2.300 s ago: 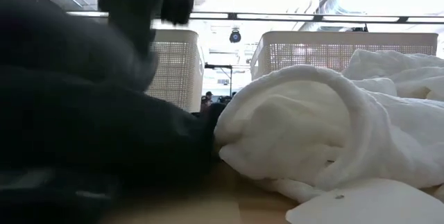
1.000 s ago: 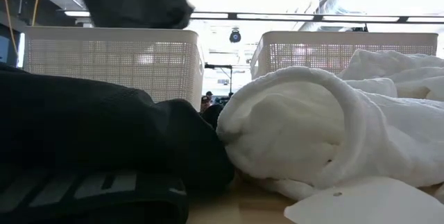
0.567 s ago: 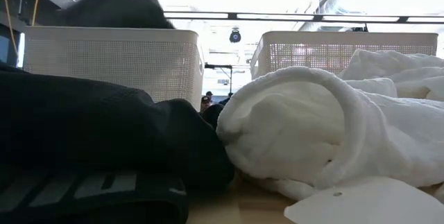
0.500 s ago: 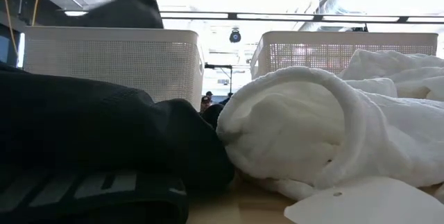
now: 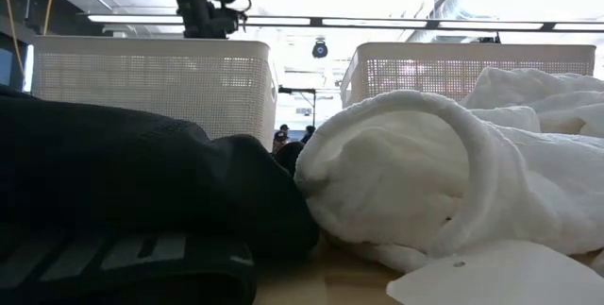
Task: Sort clothes
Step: Put the dark gray pants into the left bin, then put the white shirt into the right bin
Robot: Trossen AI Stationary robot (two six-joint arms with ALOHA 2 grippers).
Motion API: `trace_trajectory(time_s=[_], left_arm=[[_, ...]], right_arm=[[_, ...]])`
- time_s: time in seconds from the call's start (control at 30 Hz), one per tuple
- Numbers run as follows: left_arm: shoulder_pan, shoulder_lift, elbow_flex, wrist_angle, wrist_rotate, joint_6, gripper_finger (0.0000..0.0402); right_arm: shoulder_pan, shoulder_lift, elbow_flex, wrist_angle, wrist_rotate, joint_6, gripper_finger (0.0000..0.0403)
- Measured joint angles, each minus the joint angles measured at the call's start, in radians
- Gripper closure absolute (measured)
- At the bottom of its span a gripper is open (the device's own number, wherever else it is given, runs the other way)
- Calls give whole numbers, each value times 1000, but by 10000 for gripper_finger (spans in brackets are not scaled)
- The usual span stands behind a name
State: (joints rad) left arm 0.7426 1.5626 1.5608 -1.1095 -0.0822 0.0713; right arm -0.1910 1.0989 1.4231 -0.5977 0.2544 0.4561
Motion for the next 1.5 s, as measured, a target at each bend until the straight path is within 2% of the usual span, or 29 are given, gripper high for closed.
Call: trace_trajectory(time_s=[0.13,0.33,0.5,0.67,0.8,0.87,0.93,1.03,1.3,1.4,1.5], left_arm=[[2,-43,61,-11,-1,-16,168],[-45,-152,108,19,0,-41,172],[-98,-210,108,58,0,-19,178],[-155,-222,108,77,1,-26,179],[-197,-217,107,78,1,-30,179],[-215,-212,107,85,1,-28,179],[-230,-211,106,90,1,-20,179],[-253,-211,106,100,0,-17,179],[-297,-210,106,98,0,-23,179],[-313,-210,106,92,1,-34,179],[-330,-210,106,85,1,-58,179]], right_arm=[[50,6,0,-33,30,1,135],[134,21,0,-182,57,86,135],[298,88,0,-302,-69,72,135],[445,209,0,-455,-176,179,135],[514,322,0,-597,-200,234,135],[535,368,-29,-615,-200,224,135],[545,398,-94,-560,-207,224,135],[554,420,-234,-385,-240,227,135],[542,522,-523,10,-248,350,139],[551,581,-554,72,-231,349,169],[555,623,-553,72,-179,349,230]])
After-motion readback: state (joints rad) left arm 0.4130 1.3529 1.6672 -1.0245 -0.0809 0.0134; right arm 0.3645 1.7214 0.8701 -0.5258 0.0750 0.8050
